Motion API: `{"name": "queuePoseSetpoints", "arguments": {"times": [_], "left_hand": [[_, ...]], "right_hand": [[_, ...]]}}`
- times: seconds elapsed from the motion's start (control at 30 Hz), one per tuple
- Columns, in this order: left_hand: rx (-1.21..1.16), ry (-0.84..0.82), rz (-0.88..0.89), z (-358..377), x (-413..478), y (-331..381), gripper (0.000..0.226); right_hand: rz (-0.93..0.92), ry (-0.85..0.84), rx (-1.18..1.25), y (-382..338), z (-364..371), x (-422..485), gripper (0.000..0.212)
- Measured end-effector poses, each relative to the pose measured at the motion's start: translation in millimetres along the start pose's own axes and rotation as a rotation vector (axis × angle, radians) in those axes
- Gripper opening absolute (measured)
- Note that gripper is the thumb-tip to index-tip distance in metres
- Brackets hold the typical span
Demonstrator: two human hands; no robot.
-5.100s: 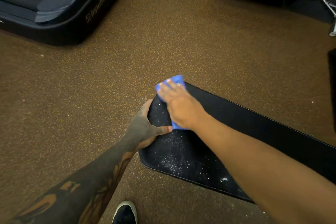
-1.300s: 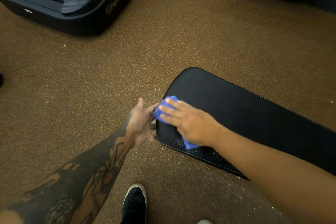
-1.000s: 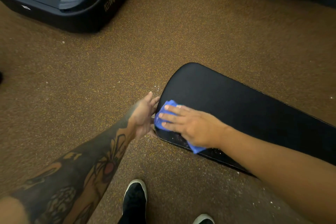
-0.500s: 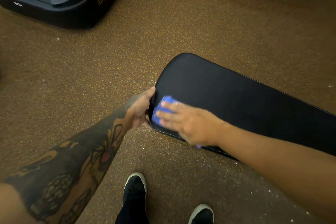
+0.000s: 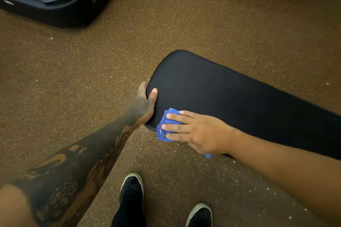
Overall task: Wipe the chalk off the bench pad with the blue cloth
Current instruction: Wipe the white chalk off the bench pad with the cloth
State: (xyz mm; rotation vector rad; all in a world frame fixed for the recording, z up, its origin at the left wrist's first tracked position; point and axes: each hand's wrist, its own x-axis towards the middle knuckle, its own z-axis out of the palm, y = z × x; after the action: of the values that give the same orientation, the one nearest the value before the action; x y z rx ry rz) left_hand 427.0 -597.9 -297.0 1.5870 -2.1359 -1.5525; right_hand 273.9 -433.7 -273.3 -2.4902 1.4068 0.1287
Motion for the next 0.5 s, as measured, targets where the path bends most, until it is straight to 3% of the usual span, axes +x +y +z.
{"name": "queuePoseSetpoints", "arguments": {"times": [0.17,0.27,0.5], "left_hand": [[0.137,0.102,0.198,11,-3,-5,0.058],[0.205,0.13,0.226,12,-3,-6,0.058],[0.505,0.095,0.289,11,0,-1,0.058]], "right_hand": [[0.262,0.112,0.009,-36,-4,-12,0.061],[0.433,0.113,0.015,-46,7,-7,0.055],[0.383,0.125,-0.002,-34,29,-24,0.055]]}}
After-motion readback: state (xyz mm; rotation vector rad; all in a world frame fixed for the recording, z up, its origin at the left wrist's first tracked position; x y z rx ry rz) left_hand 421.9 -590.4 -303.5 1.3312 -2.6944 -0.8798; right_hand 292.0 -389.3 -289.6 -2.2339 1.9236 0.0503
